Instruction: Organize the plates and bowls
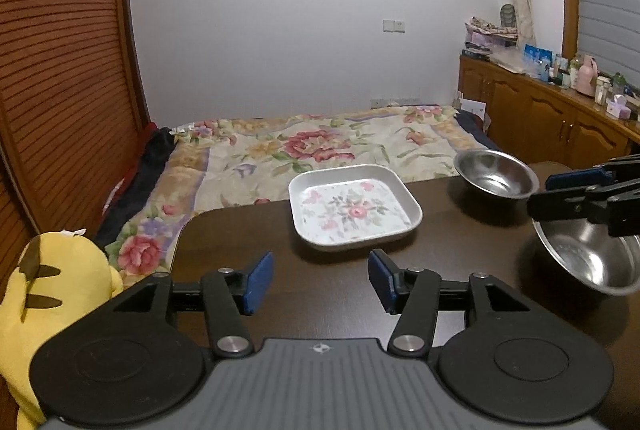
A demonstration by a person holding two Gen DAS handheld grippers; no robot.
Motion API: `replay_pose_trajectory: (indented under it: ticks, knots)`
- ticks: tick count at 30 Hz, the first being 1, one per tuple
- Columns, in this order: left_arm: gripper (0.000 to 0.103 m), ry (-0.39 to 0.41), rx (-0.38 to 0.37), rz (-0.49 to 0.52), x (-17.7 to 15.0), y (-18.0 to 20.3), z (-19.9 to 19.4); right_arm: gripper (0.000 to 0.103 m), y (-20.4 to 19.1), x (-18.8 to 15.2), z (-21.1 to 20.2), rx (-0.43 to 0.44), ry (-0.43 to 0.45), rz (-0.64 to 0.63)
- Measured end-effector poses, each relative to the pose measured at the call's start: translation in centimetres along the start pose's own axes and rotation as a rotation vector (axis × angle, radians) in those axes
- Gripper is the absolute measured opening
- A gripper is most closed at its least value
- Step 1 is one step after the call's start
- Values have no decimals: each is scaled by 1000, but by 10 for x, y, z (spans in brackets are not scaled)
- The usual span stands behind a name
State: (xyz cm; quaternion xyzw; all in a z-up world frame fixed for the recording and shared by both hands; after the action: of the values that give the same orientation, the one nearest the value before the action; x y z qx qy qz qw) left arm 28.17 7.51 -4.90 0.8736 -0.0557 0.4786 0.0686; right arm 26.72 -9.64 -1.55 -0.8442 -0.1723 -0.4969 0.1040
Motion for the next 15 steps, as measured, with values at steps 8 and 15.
replay_pose_trajectory:
  ticks: [8,15]
  knots:
    - [56,-24,-10,-25,22,-14,45,51,3,24,45,41,-79,-45]
    - [56,-71,-13,-55,26,-29,95,51,20,33,97,56,-161,-28]
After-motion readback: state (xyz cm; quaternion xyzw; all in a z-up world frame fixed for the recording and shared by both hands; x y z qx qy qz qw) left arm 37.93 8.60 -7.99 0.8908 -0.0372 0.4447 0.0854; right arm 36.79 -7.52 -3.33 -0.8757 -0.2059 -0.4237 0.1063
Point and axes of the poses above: each gripper's, at about its wrist camera, not at the fingertips, and z roughly the way its jaws point, y to its right, x to its top, the point moved 9 cm from there along z, roughly the way its jaws point, and after that the axes turned 8 degrees about -z, right-handed, at the moved point
